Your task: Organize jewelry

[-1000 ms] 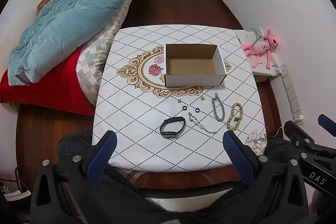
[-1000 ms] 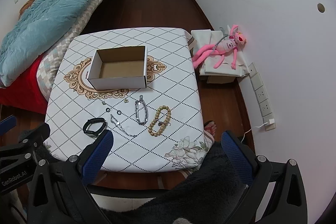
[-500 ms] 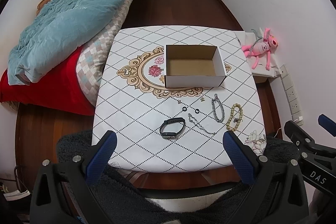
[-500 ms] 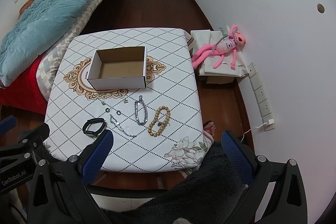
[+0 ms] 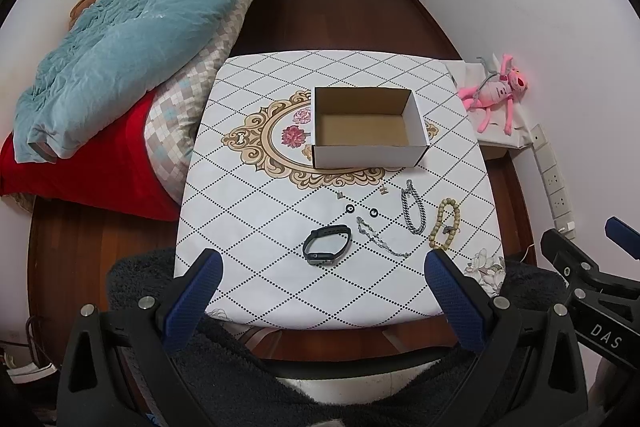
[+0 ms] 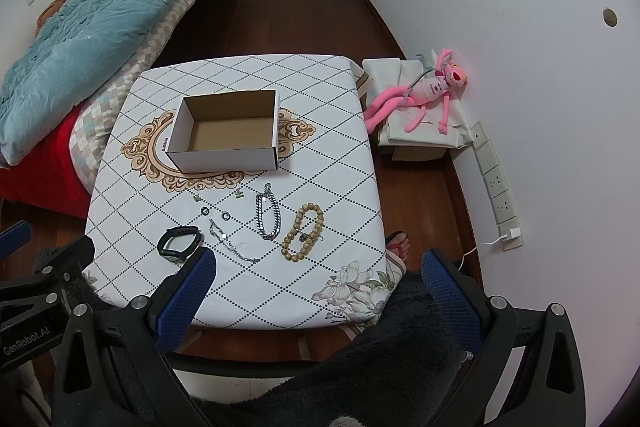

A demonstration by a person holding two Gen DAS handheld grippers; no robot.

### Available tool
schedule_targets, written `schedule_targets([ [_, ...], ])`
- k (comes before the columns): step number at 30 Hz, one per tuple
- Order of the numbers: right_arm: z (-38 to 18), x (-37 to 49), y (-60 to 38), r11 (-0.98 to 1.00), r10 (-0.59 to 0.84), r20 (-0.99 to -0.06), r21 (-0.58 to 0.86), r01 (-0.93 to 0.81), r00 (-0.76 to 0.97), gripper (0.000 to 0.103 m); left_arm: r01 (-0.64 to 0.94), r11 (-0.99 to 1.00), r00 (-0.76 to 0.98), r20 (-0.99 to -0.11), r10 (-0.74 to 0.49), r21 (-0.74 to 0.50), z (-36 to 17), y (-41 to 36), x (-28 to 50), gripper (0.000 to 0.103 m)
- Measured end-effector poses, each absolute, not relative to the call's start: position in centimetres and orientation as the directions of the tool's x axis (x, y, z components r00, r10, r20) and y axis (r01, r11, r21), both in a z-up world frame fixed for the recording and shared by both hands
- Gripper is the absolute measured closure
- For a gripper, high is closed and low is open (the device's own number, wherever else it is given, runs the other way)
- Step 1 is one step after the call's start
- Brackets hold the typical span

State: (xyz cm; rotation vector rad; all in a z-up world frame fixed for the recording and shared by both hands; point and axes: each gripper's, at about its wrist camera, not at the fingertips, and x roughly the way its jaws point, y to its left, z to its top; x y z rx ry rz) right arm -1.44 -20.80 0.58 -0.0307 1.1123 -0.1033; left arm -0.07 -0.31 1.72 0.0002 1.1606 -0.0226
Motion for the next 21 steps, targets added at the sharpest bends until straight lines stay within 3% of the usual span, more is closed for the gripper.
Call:
schedule_targets([
  [21,1.02,-1.67,-20.8,0.995,-0.098,-0.889,-0.075,0.068,0.447,0.0,0.023,1.0,0.403,-0.915,-0.022,-0.013,1.9,-0.23,-0.06,0.0],
])
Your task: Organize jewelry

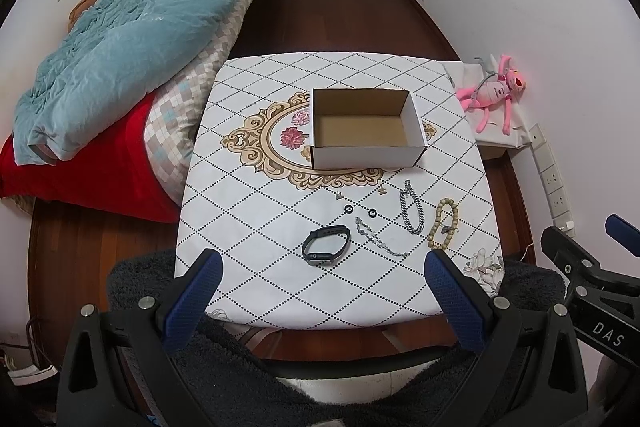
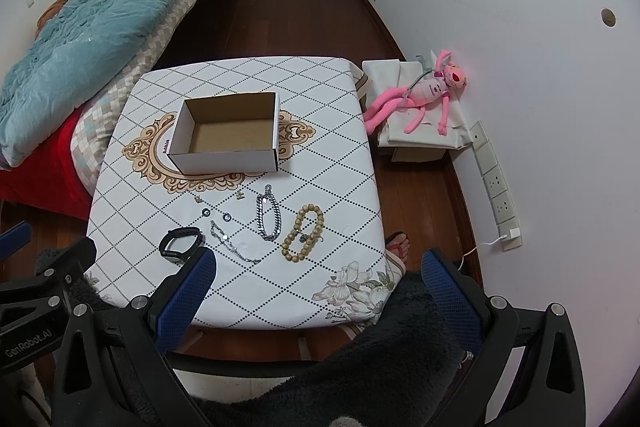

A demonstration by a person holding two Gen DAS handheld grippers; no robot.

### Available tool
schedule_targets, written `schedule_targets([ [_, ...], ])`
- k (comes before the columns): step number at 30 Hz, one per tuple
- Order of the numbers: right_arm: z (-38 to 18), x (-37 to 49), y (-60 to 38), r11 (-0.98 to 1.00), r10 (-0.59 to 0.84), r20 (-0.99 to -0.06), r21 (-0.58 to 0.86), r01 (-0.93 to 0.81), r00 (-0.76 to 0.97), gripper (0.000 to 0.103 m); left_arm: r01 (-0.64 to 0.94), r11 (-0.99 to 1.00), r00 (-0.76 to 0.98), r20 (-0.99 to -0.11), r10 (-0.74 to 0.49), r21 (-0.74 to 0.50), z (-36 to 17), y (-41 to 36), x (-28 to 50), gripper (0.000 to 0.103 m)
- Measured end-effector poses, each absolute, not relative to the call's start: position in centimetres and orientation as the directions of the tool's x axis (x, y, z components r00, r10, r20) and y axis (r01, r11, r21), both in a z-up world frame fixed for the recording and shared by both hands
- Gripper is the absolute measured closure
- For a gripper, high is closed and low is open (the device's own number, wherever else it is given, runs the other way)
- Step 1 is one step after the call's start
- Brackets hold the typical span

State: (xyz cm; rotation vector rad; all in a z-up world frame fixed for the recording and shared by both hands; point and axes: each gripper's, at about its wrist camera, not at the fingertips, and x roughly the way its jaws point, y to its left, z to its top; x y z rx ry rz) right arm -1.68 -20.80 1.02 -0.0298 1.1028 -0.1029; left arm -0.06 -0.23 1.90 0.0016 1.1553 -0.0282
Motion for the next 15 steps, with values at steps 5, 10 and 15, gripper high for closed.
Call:
schedule_targets([
  [5,1.27,-1.83,-20.84,0.995,-0.096,-0.889,-0.073,0.069,0.448,0.0,0.023,1.0,0.404,-0.915,-0.021,-0.013,1.88,-0.15,-0.2,0.0],
  [10,1.27,-1.84,-20.83,0.995,-0.096,-0.888,-0.073,0.069,0.449,0.0,0.024,1.0,0.409,-0.912,-0.023,-0.014,1.91,-0.05,-0.25,0.0],
  [15,1.39,-1.84,-20.69,0.995,-0.095,-0.887,-0.071,0.07,0.452,0.0,0.026,1.0,0.411,-0.911,-0.025,-0.016,1.93,-0.06,-0.21,0.0],
])
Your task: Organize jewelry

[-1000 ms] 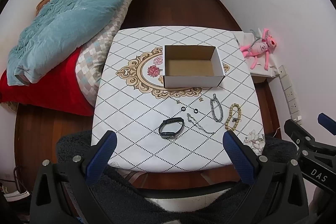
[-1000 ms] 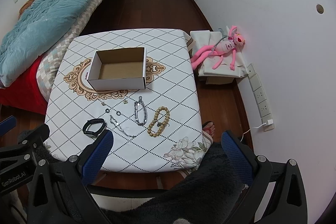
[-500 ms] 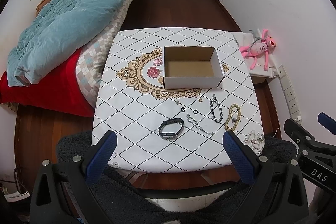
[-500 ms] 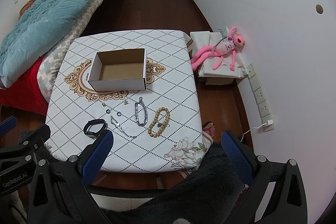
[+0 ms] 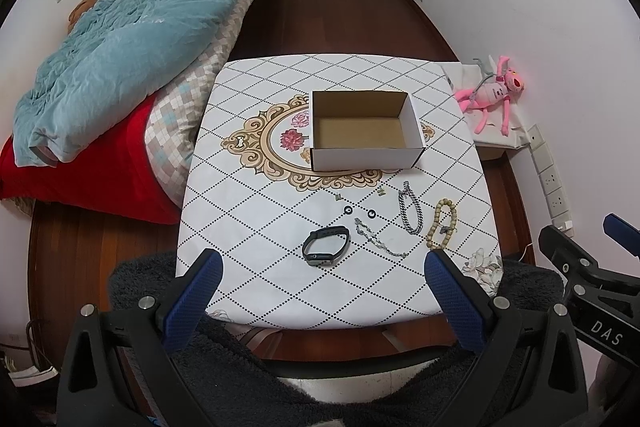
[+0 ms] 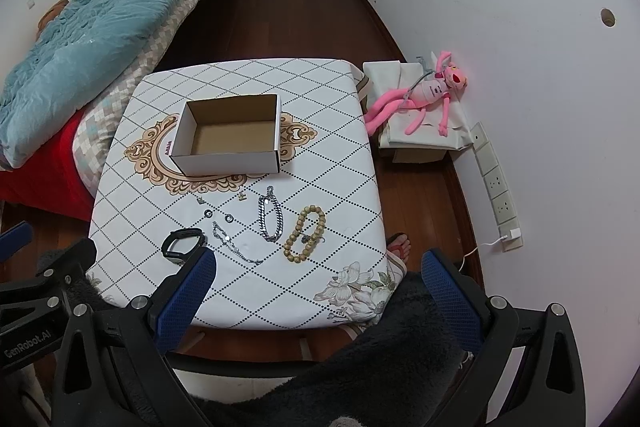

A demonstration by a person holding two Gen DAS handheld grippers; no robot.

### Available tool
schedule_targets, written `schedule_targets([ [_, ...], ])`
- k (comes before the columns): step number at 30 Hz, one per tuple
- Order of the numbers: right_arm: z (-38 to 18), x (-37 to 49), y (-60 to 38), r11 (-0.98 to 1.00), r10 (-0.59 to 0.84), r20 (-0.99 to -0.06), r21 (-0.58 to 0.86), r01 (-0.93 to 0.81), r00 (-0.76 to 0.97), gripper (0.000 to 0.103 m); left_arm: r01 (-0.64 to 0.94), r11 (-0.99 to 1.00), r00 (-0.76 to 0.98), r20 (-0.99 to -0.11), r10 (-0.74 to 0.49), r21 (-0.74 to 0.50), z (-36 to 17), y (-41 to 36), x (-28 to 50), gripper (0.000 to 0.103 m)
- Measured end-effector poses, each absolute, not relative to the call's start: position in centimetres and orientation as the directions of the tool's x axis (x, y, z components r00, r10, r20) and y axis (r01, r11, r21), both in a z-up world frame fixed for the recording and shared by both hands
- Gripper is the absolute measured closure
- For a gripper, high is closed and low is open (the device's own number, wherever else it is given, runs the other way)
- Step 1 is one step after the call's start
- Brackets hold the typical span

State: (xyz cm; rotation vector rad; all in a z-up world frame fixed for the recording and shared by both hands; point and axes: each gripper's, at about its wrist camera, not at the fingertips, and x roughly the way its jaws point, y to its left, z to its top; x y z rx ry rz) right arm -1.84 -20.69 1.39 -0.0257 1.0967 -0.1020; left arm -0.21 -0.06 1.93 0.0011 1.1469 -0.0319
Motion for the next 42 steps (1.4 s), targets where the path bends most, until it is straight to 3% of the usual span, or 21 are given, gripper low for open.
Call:
schedule_targets([
  [5,1.5,-1.8,-21.0,0.995,-0.08,-0.882,-0.044,0.089,0.465,0.0,0.041,0.999,0.416,-0.909,-0.036,-0.021,1.6,-0.2,0.2,0.0],
  [9,0.7,-0.7,-22.2,0.99,-0.067,-0.882,-0.002,0.139,0.466,0.0,0.019,0.999,0.44,-0.898,0.021,0.033,0.1,0.1,2.1,0.0],
  [15,-4.7,2.7,-24.3,0.974,-0.122,-0.907,-0.032,0.224,0.403,0.0,-0.002,0.994,0.411,-0.907,0.097,0.106,-5.4,1.5,6.0,0.002],
  [16,-6.4,3.4,-24.8,0.969,-0.131,-0.916,-0.037,0.244,0.378,0.0,-0.001,0.994,0.387,-0.916,0.104,0.112,-6.9,1.8,6.6,0.008],
  [17,-7.9,3.9,-25.3,0.966,-0.134,-0.924,-0.041,0.255,0.357,0.005,0.004,0.994,0.369,-0.924,0.097,0.106,-7.7,2.0,6.9,0.018],
  [19,-11.1,5.1,-26.1,0.96,-0.14,-0.941,-0.054,0.273,0.307,0.018,0.002,0.995,0.305,-0.948,0.096,0.102,-10.3,2.4,7.6,0.028],
  [21,-14.2,6.0,-26.7,0.957,-0.124,-0.958,-0.046,0.287,0.26,0.026,-0.004,0.996,0.255,-0.963,0.091,0.094,-12.5,2.9,7.9,0.029],
  [27,-21.0,7.3,-27.1,0.948,-0.031,-0.984,0.027,0.318,0.177,0.038,-0.024,0.997,0.171,-0.982,0.083,0.08,-16.3,3.7,7.8,0.033],
  [29,-22.7,7.6,-26.7,0.946,-0.005,-0.988,0.045,0.322,0.154,0.042,-0.019,0.998,0.143,-0.987,0.069,0.067,-17.5,3.8,7.6,0.048],
  [31,-23.9,7.7,-26.4,0.946,0.01,-0.99,0.056,0.319,0.144,0.045,-0.023,0.998,0.106,-0.993,0.053,0.051,-18.9,4.0,7.6,0.051],
  [34,-24.7,7.7,-25.4,0.956,-0.01,-0.987,0.038,0.291,0.162,0.066,-0.023,0.999,0.077,-0.996,0.036,0.035,-20.1,4.0,7.5,0.053],
  [36,-24.8,7.4,-24.8,0.961,-0.012,-0.986,0.035,0.275,0.165,0.093,-0.014,1.0,0.073,-0.997,0.024,0.023,-20.6,3.7,7.5,0.053],
  [39,-24.8,6.5,-24.2,0.967,0.021,-0.991,0.055,0.249,0.134,0.093,0.002,1.0,0.065,-0.998,0.012,0.012,-21.5,3.3,7.5,0.06],
  [41,-24.7,5.6,-23.7,0.971,0.028,-0.994,0.052,0.232,0.107,0.093,0.012,1.0,0.061,-0.998,0.001,0.002,-22.0,2.9,7.4,0.078],
  [42,-24.6,5.2,-23.7,0.971,0.034,-0.994,0.057,0.232,0.102,0.093,0.019,1.0,0.056,-0.998,-0.005,-0.004,-22.3,2.8,7.3,0.082],
])
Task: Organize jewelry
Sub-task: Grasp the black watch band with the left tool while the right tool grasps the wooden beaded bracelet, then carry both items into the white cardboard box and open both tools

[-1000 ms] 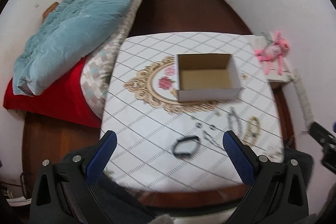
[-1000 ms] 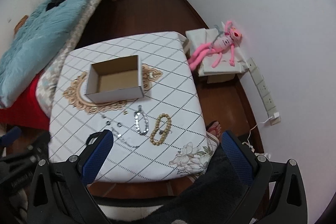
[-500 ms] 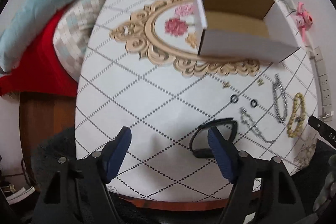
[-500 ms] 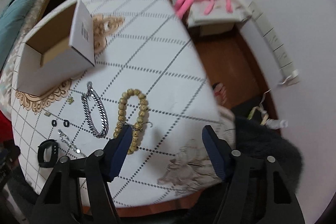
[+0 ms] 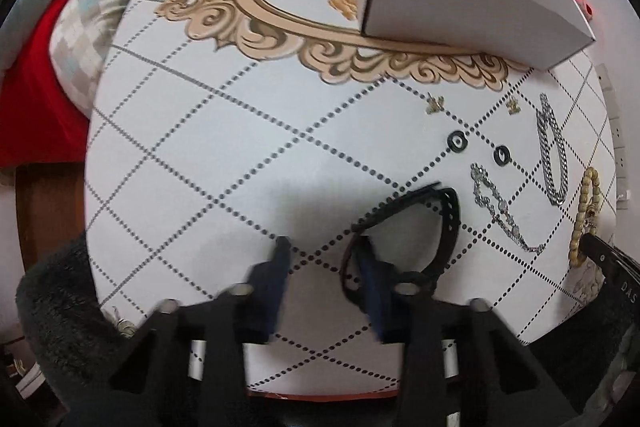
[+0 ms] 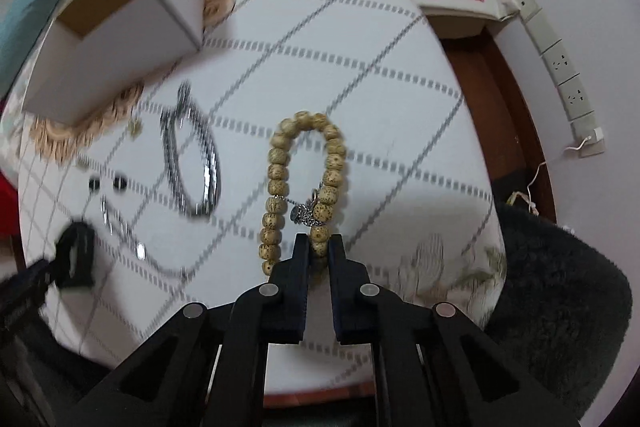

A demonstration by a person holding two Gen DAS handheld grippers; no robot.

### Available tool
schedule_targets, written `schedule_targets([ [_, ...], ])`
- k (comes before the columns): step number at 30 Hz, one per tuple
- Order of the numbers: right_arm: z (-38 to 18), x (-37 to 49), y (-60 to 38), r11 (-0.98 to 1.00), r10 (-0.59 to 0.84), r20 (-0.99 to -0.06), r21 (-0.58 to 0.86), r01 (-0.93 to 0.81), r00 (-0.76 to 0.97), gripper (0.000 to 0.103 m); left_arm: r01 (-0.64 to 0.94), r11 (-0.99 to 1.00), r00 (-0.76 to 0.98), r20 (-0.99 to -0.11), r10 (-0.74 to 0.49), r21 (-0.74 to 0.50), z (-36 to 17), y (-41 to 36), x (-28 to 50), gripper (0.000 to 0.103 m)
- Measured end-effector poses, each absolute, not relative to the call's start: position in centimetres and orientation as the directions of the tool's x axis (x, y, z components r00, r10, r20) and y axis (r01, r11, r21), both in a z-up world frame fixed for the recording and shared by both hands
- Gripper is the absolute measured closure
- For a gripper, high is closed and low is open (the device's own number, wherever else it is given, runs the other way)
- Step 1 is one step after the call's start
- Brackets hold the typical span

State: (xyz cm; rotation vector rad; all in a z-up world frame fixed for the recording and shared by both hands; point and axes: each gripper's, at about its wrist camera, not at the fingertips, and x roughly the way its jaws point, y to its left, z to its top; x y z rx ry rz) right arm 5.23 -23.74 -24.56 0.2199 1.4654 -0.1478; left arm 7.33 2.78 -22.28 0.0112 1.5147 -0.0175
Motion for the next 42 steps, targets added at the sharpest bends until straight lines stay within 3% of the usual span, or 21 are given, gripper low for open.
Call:
schedule_targets([
  [2,-24.4,4.8,-23.9,0.966,0.046,-0.994,0.07,0.25,0.102,0.093,0.031,0.999,0.074,-0.997,-0.009,-0.007,-22.4,2.5,7.2,0.093],
  [5,-24.3,4.8,-24.3,0.959,0.055,-0.992,0.084,0.269,0.115,0.093,0.048,0.999,0.09,-0.996,-0.002,0.002,-22.5,2.4,7.2,0.099],
  [26,-24.1,5.3,-23.5,0.971,0.028,-0.988,0.063,0.232,0.15,0.093,0.057,0.998,0.117,-0.993,0.005,0.012,-20.7,2.2,7.3,0.101],
  [42,-10.7,9.2,-21.3,0.934,0.289,-0.872,0.348,0.084,0.396,0.093,0.126,0.987,0.283,-0.95,-0.133,-0.101,-8.9,-0.2,11.2,0.101],
])
